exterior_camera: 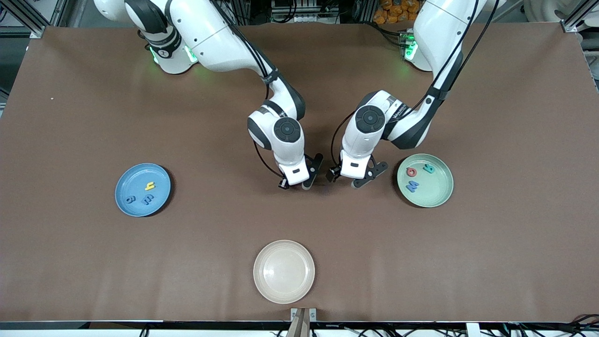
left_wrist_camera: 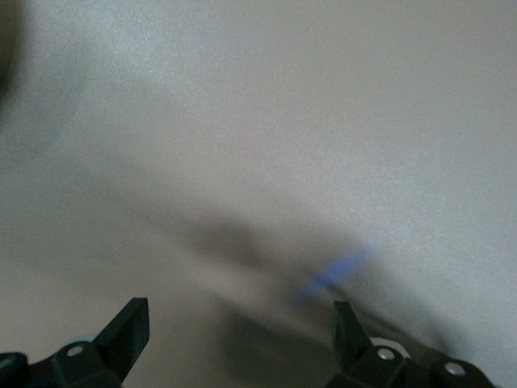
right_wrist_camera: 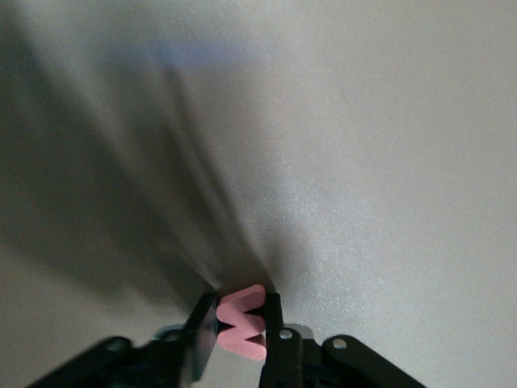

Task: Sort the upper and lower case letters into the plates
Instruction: 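Grasp the pink w with the right gripper while the left gripper lowers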

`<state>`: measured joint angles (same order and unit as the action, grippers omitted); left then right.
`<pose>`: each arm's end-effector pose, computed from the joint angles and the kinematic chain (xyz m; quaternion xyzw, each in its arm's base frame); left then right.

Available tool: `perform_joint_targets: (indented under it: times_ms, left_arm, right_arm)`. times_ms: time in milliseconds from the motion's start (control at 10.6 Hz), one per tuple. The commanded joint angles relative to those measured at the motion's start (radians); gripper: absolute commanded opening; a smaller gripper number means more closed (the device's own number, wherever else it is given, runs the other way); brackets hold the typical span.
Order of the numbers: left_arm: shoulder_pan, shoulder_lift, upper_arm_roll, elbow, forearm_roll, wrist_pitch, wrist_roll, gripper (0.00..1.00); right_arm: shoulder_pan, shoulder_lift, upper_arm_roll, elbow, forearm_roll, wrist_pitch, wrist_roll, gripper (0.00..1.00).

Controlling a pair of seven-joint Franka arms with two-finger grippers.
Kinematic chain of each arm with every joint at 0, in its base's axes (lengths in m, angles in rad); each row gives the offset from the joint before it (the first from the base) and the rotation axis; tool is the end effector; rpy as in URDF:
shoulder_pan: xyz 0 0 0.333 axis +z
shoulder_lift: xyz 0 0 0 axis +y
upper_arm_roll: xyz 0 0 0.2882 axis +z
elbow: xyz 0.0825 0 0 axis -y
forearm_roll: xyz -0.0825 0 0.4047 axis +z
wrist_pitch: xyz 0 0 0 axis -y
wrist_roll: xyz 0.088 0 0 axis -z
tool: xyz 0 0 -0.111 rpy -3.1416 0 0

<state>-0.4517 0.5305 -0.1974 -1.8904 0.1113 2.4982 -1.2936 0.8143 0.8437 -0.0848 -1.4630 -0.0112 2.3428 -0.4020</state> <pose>0.5144 -0.3870 0.1925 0.9558 0.2901 0.0141 0.0450 0.5296 0.4846 0.1463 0.8334 0.5512 0.0248 0.0318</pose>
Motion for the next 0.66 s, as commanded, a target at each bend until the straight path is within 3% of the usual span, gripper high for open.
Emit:
perform_joint_targets:
  times_ms: [0,565]
  left_arm:
    - [-0.001,0.003,0.000,0.014,0.002,-0.004,-0.019,1.00]
    - [-0.018,0.009,0.000,0.023,0.001,-0.004,-0.077,1.00]
  right_arm:
    - [-0.006,0.008,0.002,0.003,-0.020,-0.005,-0.009,0.00]
    - [-0.093,-0.106,-0.067,0.000,-0.023,-0.181,0.067,0.00]
